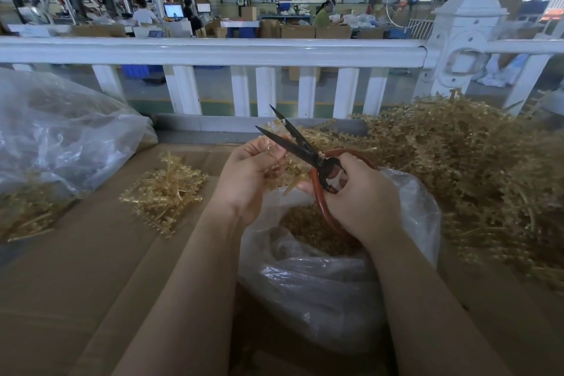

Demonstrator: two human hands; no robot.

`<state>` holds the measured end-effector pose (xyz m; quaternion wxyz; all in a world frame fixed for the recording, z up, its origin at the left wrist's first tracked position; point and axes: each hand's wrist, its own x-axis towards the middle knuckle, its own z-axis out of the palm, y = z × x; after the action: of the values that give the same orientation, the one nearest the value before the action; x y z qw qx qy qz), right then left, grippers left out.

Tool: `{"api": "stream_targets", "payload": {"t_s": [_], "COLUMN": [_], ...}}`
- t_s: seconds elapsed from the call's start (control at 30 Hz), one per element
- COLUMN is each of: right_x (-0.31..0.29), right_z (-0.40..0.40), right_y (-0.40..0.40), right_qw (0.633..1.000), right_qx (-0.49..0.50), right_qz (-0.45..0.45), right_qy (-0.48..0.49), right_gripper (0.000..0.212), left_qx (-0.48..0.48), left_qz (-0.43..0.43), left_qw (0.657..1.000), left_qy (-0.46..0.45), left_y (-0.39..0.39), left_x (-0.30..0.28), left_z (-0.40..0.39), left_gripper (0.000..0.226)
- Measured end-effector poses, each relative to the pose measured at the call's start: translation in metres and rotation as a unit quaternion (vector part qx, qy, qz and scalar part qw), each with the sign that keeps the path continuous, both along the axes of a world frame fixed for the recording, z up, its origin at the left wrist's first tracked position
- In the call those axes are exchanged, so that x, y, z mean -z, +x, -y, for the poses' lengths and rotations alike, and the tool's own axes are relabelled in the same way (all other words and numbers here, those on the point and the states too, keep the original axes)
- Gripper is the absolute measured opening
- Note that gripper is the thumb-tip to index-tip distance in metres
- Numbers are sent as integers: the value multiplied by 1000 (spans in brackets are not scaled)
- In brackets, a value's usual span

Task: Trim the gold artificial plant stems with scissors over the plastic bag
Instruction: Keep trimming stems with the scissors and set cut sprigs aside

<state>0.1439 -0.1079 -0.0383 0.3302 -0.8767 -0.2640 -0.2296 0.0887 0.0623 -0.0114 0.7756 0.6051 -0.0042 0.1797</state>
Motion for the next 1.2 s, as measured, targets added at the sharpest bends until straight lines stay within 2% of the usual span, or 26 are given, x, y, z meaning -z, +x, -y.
{"api": "stream_targets", "payload": {"t_s": [0.1, 0.27, 0.47, 0.63, 0.7, 0.77, 0.8, 0.93, 1.0, 1.07, 1.1, 1.2], "right_x": [-1, -1, 1, 6, 8, 6, 5, -1, -3, -3, -3, -4], "right_z": [0, 0, 0, -1, -2, -3, -4, -5, -5, -4, -5, -5], "right_y": [-1, 0, -1, 2, 4, 4, 3, 2, 3, 4, 4, 5], "right_qw": [1000, 999, 999, 997, 994, 985, 977, 938, 925, 918, 917, 916], "right_qx": [18, 29, 16, -22, -27, -38, -48, -99, -122, -133, -134, -132], "right_qz": [17, 22, 34, -67, -97, -132, -148, -196, -217, -230, -234, -241], "right_qy": [-2, -8, 7, 32, 48, 106, 148, 270, 288, 295, 293, 292], "right_gripper": [62, 65, 60, 63, 61, 55, 49, 34, 21, 11, 10, 9], "left_qx": [0, -6, -7, -56, -68, -63, -56, -22, -13, -8, -7, -21], "left_qz": [-9, -19, -22, -35, -37, -37, -40, -57, -60, -56, -49, -46], "left_qw": [1000, 1000, 1000, 996, 991, 990, 991, 995, 996, 997, 998, 998], "left_qy": [2, -13, -20, -66, -105, -122, -119, -75, -63, -46, -38, -21], "left_y": [1, 0, 0, 3, 3, 3, 2, 1, 1, 1, 2, 1], "left_x": [0, -1, -2, 0, 0, 0, 0, -1, -1, -1, -1, -3], "left_z": [1, 2, 3, 4, 2, 0, 0, 5, 9, 11, 12, 14], "left_gripper": [25, 32, 10, 17, 15, 7, 4, 20, 23, 15, 13, 22]}}
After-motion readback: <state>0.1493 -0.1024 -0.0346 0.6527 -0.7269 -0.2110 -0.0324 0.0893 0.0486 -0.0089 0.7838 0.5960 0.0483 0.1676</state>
